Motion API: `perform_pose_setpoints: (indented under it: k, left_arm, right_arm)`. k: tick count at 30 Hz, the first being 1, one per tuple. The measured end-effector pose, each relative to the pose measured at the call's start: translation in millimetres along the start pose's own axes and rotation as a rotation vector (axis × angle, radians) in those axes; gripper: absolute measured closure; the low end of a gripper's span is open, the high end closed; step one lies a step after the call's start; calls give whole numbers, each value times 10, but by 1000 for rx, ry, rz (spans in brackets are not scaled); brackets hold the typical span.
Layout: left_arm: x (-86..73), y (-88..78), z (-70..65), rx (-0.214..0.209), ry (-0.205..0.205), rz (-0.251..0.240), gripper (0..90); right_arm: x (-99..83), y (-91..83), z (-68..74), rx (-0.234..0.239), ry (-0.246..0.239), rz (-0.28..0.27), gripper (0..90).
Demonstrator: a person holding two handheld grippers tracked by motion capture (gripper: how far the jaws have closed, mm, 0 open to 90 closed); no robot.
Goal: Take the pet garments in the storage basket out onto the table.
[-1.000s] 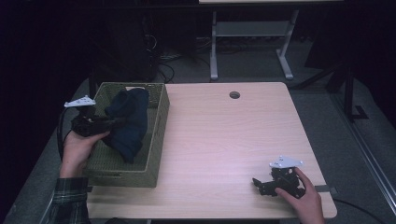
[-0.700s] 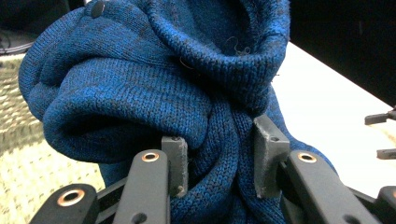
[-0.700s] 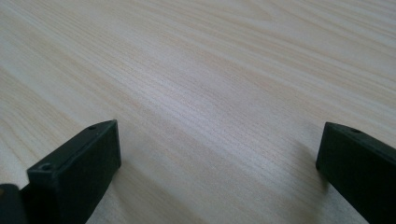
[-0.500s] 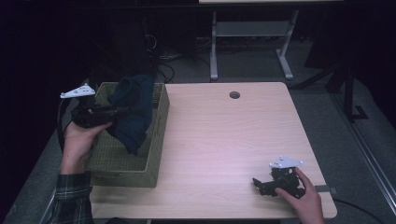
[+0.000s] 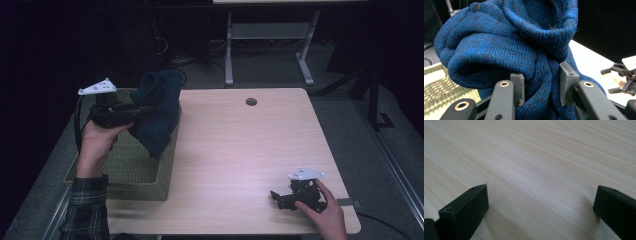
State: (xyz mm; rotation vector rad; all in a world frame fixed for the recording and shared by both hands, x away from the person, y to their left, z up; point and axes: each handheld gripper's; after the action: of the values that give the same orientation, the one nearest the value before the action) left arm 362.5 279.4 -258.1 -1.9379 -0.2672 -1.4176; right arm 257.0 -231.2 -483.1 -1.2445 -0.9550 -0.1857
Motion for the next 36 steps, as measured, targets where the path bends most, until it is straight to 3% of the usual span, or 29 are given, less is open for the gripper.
perform_pose_setpoints:
  k: [5,22,36]
  left_arm:
    - [113,70,-66,-16,22,-6,630]
    - [458,597,-449,-120,105,-2,630]
    - [468,1129,-735,-181,156,28,628]
  right_arm:
    - [0,0,0,0,0,0,0]
    - [1,-2,-1,0,-1,1,0]
    - [1,-1,-1,0,-1,-1,0]
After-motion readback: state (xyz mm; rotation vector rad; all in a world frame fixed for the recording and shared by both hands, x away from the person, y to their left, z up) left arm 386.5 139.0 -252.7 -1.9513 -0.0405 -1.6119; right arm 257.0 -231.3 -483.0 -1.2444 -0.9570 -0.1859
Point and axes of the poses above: each handheld gripper's, and its own axes: y roughly forward along the jaws, x roughly out of its top, z roughly to its left, and after that the axes turned 2 degrees about -x, right-handed
